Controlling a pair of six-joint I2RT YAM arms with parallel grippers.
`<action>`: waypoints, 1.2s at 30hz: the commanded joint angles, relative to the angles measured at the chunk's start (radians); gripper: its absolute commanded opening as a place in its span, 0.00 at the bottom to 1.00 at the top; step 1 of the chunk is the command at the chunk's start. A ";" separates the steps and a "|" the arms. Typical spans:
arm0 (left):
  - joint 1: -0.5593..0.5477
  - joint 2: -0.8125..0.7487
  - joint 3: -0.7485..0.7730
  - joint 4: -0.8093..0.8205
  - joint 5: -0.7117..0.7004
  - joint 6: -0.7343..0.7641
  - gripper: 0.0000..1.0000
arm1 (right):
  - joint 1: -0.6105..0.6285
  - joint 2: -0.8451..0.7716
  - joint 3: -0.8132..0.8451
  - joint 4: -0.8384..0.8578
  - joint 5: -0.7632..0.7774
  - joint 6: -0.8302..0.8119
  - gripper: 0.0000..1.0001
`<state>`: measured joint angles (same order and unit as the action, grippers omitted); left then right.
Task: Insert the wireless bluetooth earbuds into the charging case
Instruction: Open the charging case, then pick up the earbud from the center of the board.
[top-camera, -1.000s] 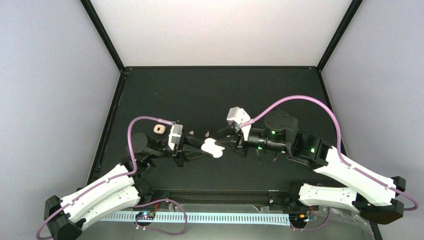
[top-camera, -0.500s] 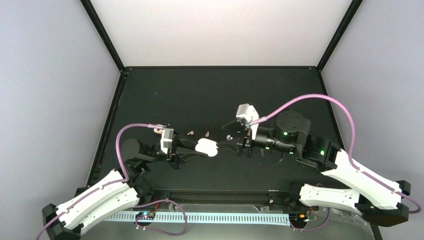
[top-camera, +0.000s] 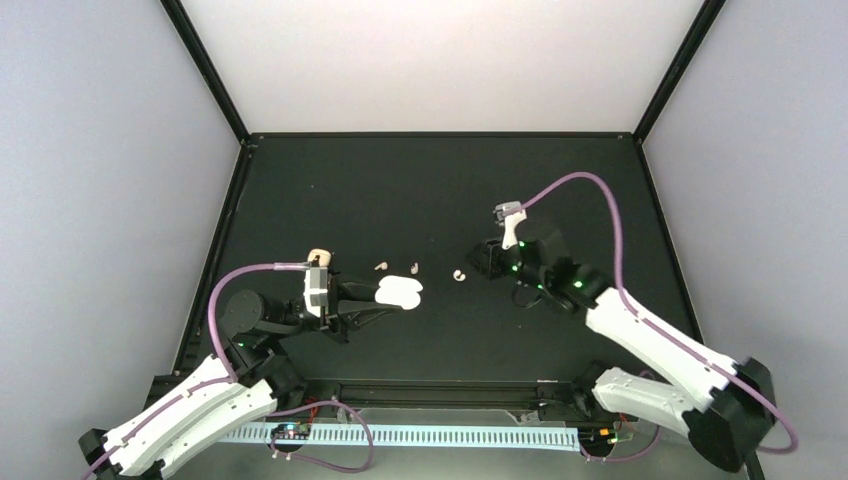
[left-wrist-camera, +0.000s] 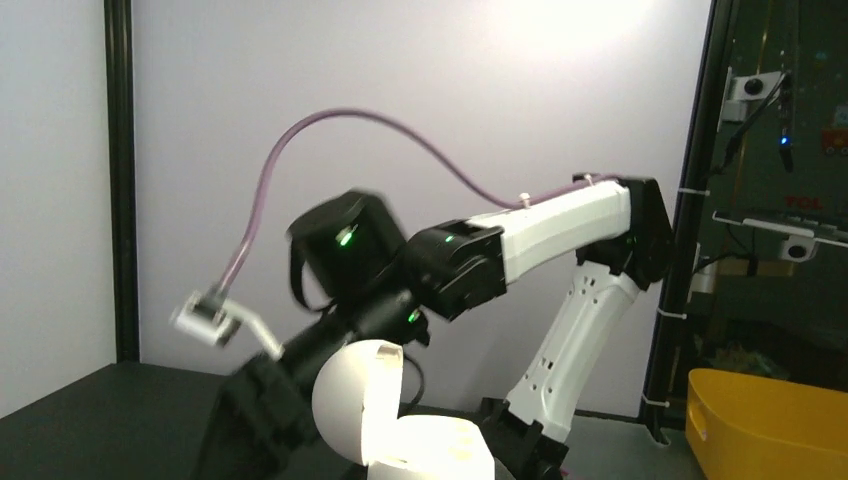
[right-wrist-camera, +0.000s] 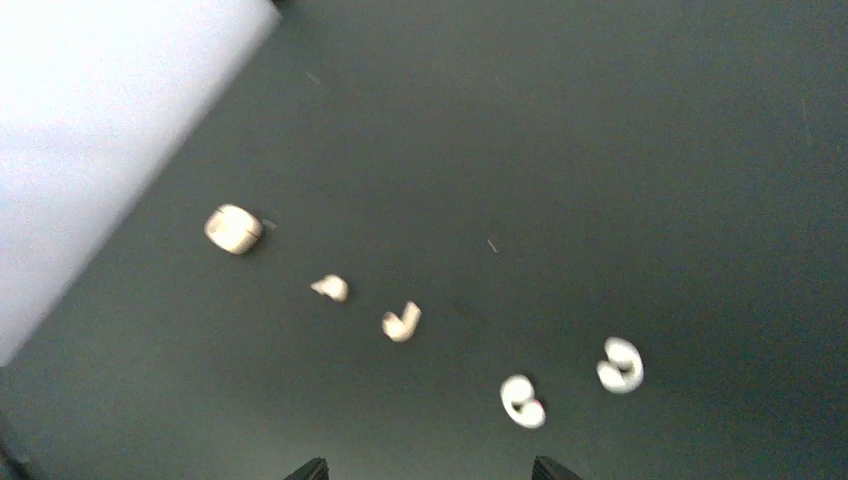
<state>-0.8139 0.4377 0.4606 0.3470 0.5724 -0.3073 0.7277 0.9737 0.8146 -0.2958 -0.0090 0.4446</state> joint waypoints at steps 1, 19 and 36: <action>-0.002 -0.018 -0.010 -0.035 -0.014 0.051 0.02 | -0.041 0.123 -0.070 0.125 0.039 0.103 0.50; -0.002 -0.074 -0.031 -0.064 -0.018 0.074 0.01 | -0.069 0.539 -0.028 0.228 -0.084 0.050 0.40; -0.004 -0.065 -0.031 -0.066 -0.011 0.068 0.02 | -0.053 0.675 0.034 0.204 -0.039 0.002 0.46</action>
<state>-0.8139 0.3683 0.4290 0.2764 0.5606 -0.2455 0.6682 1.6299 0.8318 -0.1047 -0.0757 0.4511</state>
